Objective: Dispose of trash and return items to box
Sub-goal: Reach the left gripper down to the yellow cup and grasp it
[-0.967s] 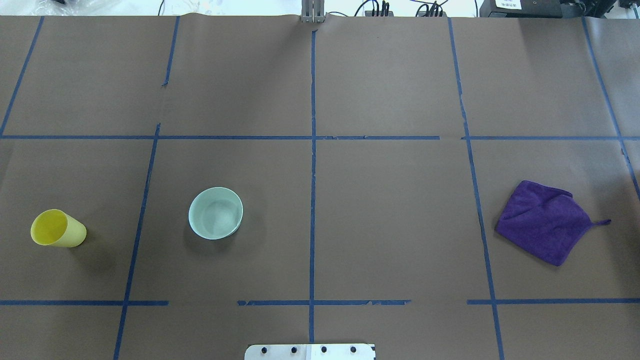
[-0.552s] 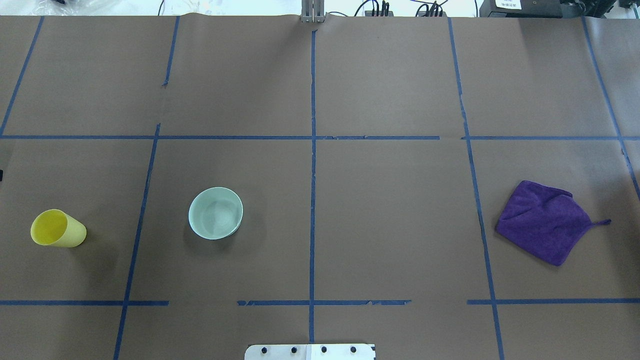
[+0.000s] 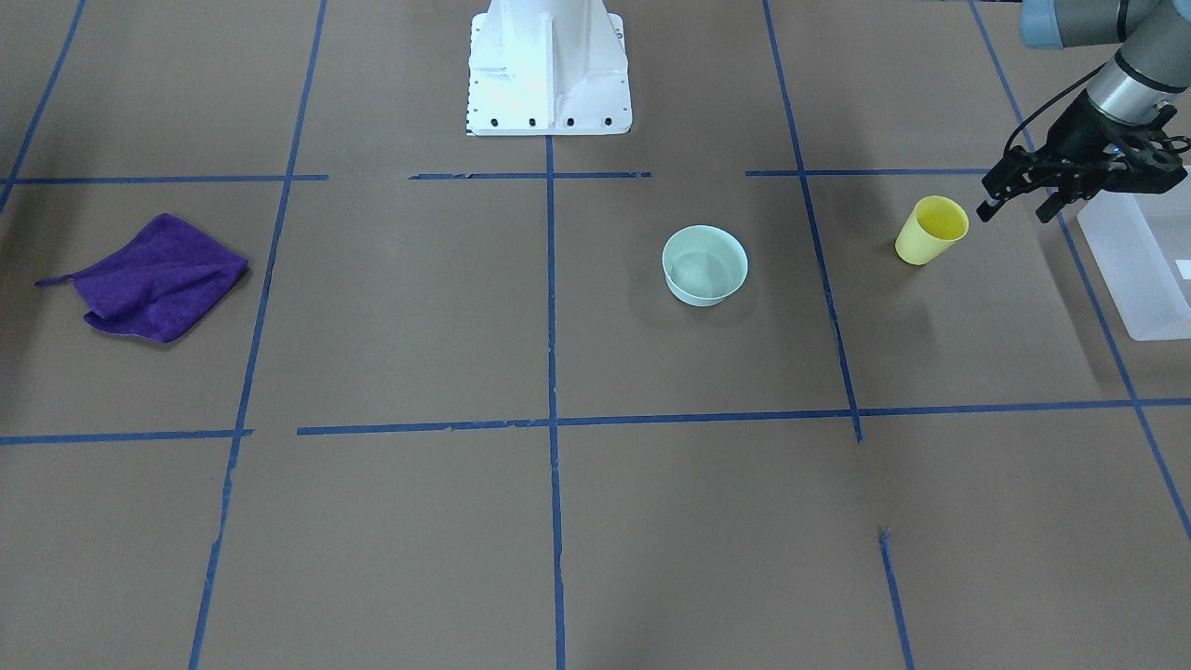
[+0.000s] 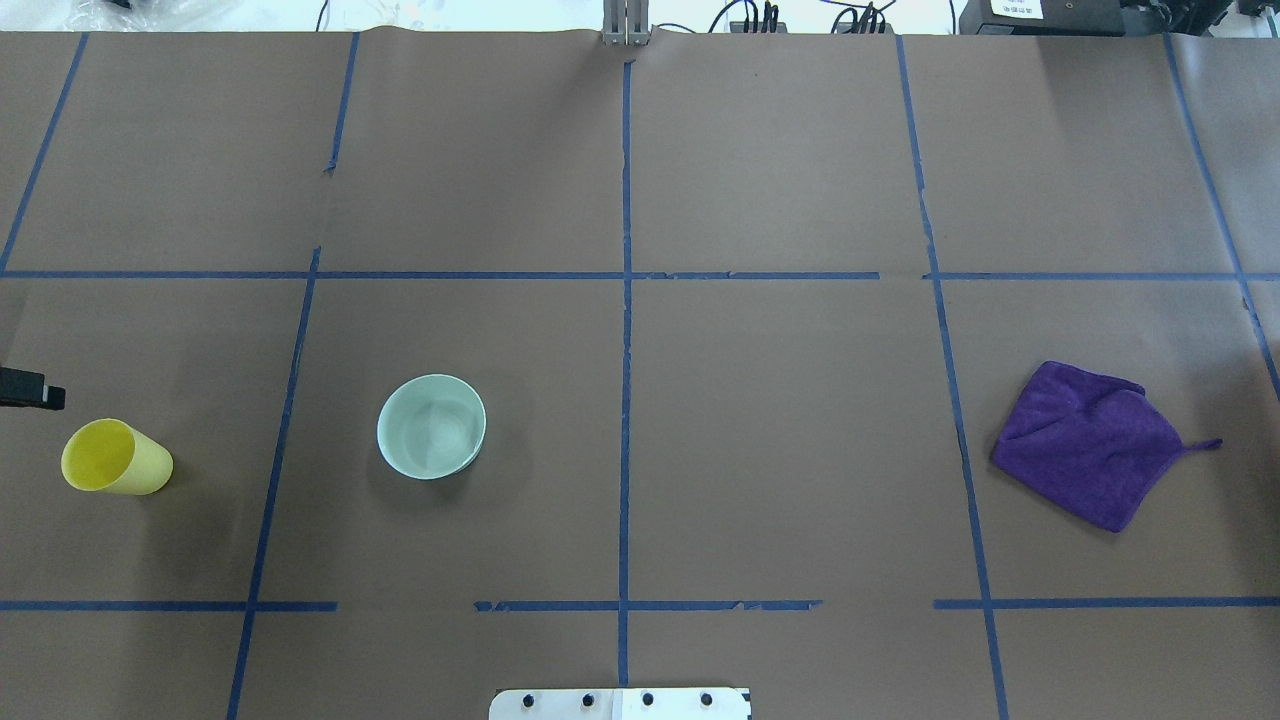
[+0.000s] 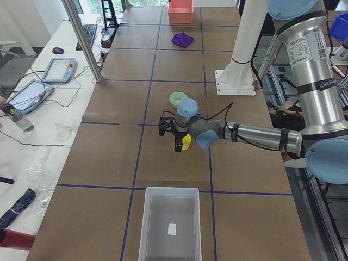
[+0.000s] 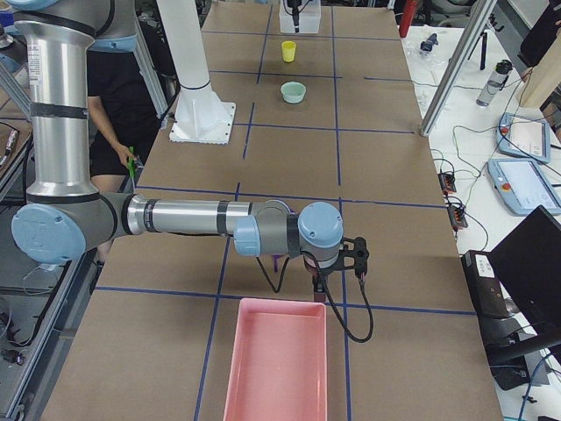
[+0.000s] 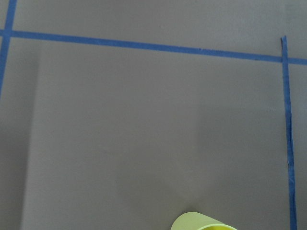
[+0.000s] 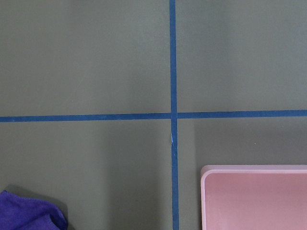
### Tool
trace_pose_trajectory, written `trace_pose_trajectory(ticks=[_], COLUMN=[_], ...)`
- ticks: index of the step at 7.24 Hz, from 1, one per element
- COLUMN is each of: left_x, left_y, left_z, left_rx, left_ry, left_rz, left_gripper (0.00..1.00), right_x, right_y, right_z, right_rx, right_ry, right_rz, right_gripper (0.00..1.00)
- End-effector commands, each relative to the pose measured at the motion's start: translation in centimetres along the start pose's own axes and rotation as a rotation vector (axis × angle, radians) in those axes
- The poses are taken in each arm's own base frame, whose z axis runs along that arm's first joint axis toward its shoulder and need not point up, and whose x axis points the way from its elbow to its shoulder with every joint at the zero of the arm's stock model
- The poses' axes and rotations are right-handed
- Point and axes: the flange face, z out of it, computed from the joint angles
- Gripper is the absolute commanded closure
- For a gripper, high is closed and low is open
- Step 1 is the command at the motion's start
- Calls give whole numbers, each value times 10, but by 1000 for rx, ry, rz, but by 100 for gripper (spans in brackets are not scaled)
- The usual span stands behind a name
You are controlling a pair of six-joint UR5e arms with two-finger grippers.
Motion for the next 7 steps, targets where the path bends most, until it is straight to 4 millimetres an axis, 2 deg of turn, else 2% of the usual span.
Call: trace_pose_trajectory(ticks=[1, 3, 5, 6, 7], left_x=[9, 9, 12, 13, 9], left_y=[14, 24, 31, 30, 29], left_z=[27, 47, 57, 59, 65], left_rx=[-23, -66, -92, -94, -99], left_ry=[-32, -48, -53, -53, -63], left_rz=[4, 25, 39, 38, 33], left_gripper=[0, 0, 3, 14, 30], right_x=[-1, -2, -3, -3, -3], right_y=[-2, -2, -3, -3, -3], right_z=[0, -1, -1, -1, -1], right_rx=[1, 1, 2, 2, 2], right_ry=[3, -1, -2, -2, -2], right_rz=[-4, 1, 8, 9, 9], right_gripper=[0, 0, 0, 0, 0])
